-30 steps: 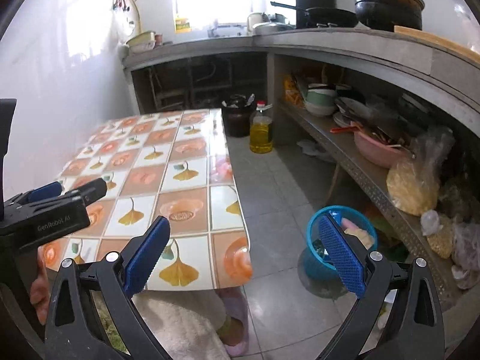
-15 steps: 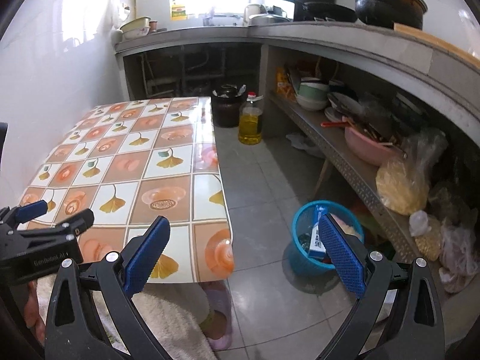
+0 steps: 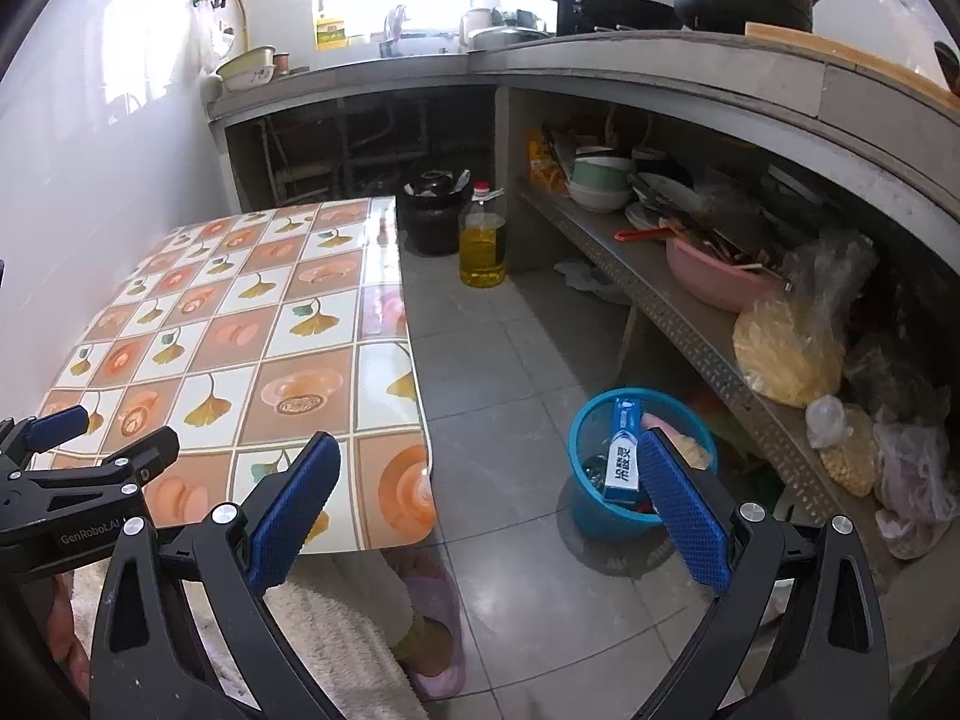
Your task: Collect trash
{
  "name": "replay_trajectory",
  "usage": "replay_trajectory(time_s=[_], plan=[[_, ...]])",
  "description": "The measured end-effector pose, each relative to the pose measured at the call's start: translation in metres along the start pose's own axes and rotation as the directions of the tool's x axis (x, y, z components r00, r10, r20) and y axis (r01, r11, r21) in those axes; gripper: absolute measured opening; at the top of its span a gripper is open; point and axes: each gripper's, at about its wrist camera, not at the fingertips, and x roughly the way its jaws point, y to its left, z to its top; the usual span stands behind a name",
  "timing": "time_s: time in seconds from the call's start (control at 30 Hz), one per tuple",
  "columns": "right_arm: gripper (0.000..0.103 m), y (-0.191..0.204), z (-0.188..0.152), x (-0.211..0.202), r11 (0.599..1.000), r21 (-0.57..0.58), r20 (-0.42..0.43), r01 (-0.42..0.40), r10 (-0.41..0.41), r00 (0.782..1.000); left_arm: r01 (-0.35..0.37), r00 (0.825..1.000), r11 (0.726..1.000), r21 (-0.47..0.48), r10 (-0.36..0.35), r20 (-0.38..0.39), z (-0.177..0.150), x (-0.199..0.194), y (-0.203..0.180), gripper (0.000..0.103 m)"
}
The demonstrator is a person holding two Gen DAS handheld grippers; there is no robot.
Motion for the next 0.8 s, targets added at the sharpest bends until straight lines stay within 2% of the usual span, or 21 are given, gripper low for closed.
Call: replay_trajectory(time_s=[0.6, 0.8], plan=[[0.095, -0.012, -0.001, -0.002, 1.0, -0.001, 0.011, 0.027, -0.027, 1.0, -0.019, 1.0, 1.0, 0.005, 0.019, 0.012, 0.002, -0.005, 0.002, 0.097], [0.095, -0.018, 0.0, -0.003, 0.999, 0.006, 0.019, 0.042, -0.042, 0.999, -0.029, 0.999, 0.999, -0.031, 0.03, 0.018, 0.003, -0.007, 0.012, 0.097]])
